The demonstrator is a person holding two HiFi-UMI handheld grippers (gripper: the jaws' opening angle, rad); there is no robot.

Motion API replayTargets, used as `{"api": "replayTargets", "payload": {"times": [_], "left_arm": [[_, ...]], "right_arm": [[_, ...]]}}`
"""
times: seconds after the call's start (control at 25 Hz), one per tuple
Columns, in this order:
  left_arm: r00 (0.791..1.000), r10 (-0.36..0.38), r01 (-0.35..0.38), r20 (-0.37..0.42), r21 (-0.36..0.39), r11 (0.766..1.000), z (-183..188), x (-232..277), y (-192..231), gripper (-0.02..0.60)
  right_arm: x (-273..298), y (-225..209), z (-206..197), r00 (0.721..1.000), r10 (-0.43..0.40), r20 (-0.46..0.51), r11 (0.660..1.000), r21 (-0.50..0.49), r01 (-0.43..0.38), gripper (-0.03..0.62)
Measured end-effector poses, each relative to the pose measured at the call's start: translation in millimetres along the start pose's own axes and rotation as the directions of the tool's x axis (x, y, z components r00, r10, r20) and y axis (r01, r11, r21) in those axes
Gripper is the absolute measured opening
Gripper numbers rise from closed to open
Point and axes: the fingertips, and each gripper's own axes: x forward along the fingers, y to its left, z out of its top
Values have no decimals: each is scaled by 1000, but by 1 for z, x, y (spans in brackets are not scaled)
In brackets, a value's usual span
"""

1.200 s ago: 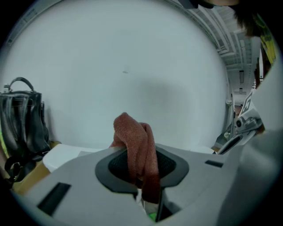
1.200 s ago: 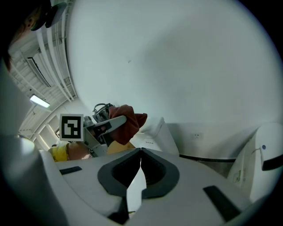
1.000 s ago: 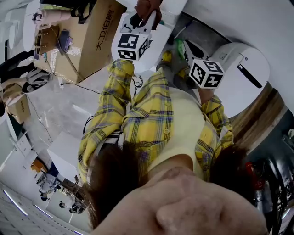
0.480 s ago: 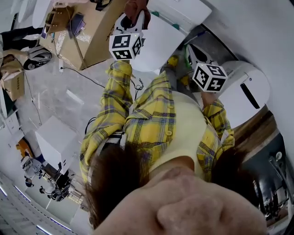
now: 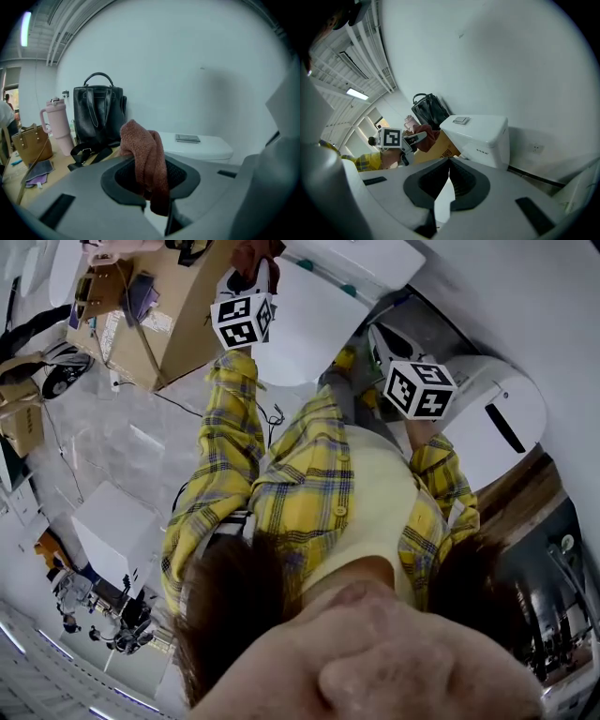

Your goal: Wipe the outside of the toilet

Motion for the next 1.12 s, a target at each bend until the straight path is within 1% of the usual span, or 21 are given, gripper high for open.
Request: {"api": "replayTargets", "payload": {"times": [0.28,0.4,0.6,0.76,1.12], "left_arm": [[995,14,-19,-95,-51,999,-26,46,6,97],[992,20,-29,-123,-74,997,-29,62,6,97],[992,-35,28,-121,-62,998,-24,70,-18,97],[990,-68,60,-122,-66,996,-26,71,-33,97],[979,-164,161,-125,-35,986,-32,60,-80,97]], "right_arm": [[1,-4,0,1000,-15,-9,1000,14,16,26],[-1,-11,-3,999,-33,-12,999,32,34,26],[-4,-18,-4,999,-51,-1,997,56,51,26],[-5,-23,-2,998,-63,10,996,70,62,26],[-14,-30,-4,996,-85,27,992,95,82,26]]}}
